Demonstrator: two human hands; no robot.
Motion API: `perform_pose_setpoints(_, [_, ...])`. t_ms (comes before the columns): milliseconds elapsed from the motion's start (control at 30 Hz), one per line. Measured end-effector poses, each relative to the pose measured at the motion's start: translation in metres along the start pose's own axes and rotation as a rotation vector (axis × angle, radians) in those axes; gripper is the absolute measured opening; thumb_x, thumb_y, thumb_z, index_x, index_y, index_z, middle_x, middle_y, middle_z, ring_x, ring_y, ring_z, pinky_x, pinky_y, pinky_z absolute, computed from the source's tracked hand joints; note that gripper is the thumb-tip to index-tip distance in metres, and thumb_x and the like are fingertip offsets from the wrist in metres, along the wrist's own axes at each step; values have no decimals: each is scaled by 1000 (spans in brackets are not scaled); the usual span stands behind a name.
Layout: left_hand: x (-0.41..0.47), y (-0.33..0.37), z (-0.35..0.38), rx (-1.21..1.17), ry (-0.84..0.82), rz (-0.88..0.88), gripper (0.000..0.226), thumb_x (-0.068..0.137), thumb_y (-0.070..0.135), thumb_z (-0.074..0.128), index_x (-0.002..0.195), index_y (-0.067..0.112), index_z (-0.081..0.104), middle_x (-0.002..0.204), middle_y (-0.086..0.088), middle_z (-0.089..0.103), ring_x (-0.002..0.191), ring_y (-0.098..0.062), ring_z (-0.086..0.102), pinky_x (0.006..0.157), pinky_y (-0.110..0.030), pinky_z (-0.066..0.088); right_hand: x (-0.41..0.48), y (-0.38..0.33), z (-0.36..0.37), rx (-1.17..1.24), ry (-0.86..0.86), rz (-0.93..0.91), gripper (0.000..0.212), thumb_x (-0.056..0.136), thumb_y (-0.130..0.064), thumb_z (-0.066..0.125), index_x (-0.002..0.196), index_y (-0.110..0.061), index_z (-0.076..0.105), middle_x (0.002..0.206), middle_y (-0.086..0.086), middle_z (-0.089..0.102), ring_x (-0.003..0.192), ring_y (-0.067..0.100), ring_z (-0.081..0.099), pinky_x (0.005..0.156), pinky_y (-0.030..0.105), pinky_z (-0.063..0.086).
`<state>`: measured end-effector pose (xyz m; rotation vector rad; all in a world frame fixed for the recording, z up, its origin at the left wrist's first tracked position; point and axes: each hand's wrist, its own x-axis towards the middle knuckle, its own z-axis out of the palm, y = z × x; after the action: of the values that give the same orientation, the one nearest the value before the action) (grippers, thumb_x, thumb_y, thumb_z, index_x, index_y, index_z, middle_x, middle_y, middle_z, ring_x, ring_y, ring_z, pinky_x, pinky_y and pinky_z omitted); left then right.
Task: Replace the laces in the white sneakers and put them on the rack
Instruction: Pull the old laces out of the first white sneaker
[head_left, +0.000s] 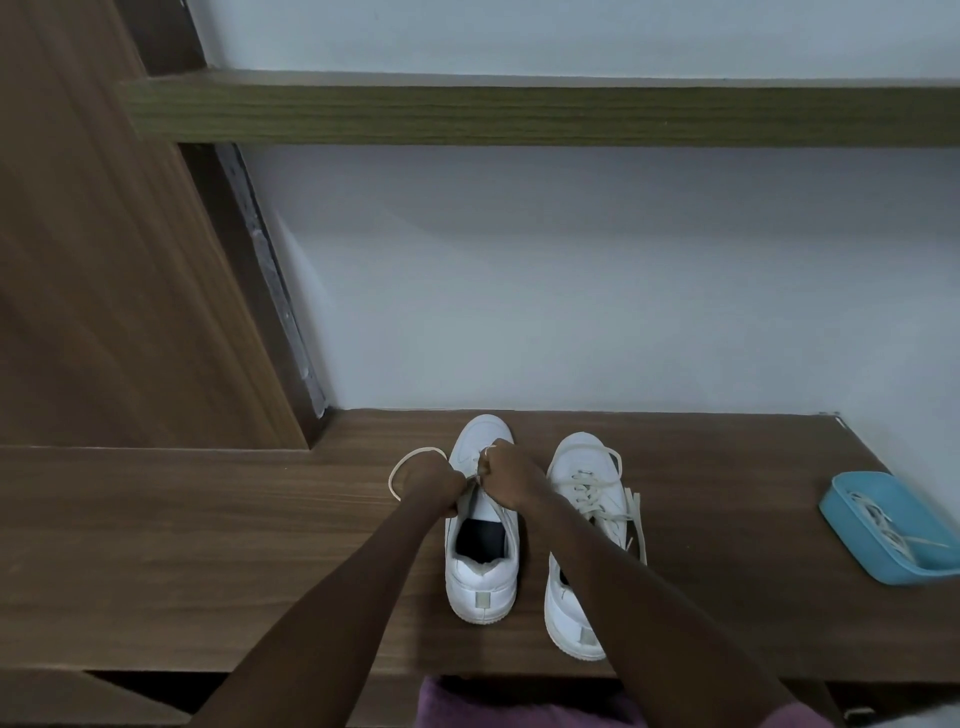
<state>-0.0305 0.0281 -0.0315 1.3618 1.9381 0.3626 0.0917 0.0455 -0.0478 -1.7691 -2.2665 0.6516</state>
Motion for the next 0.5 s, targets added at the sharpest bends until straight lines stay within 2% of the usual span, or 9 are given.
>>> perform_pose_setpoints(133, [-3,1,-1,-4,7,9,36,84,5,50,50,11,42,24,6,43,29,-5,48,40,-15,39,-3,1,1,-142,-17,-16,18,92,-4,42,103,-1,56,113,15,51,107,31,53,76,34,42])
perform_pose_setpoints(200, [-4,1,-2,-15,22,10,34,82,4,50,51,13,39,23,5,42,26,-5,46,36,-12,36,-4,2,0,-82,37,3,14,91,-1,42,89,-7,54,106,15,52,106,32,54,75,34,43])
perform_pose_setpoints(233, [-3,0,-2,-9,20,14,33,81,4,51,52,14,39,24,5,43,25,-4,46,35,-10,36,-4,4,-1,-26,68,23,19,91,2,40,79,-10,49,99,15,53,103,33,56,76,33,43])
perform_pose_setpoints(300, [-5,0,-4,-36,12,18,32,84,5,54,57,16,40,33,1,49,31,-4,51,37,-9,41,-4,12,-6,173,101,132,28,90,7,37,70,-13,41,88,10,52,91,29,55,70,27,42])
perform_pose_setpoints(400, [-8,1,-6,-26,35,60,33,86,10,57,59,14,39,53,1,44,50,-14,49,32,-7,33,-6,24,-13,637,153,345,33,94,1,30,67,-18,37,72,0,44,63,15,42,46,19,29])
perform_pose_setpoints(500, [-7,1,-4,-34,12,46,31,85,10,58,60,13,41,58,-1,50,49,-13,53,32,-7,33,-13,31,-16,968,192,544,37,95,-5,17,65,-17,35,61,2,38,46,12,25,34,15,17])
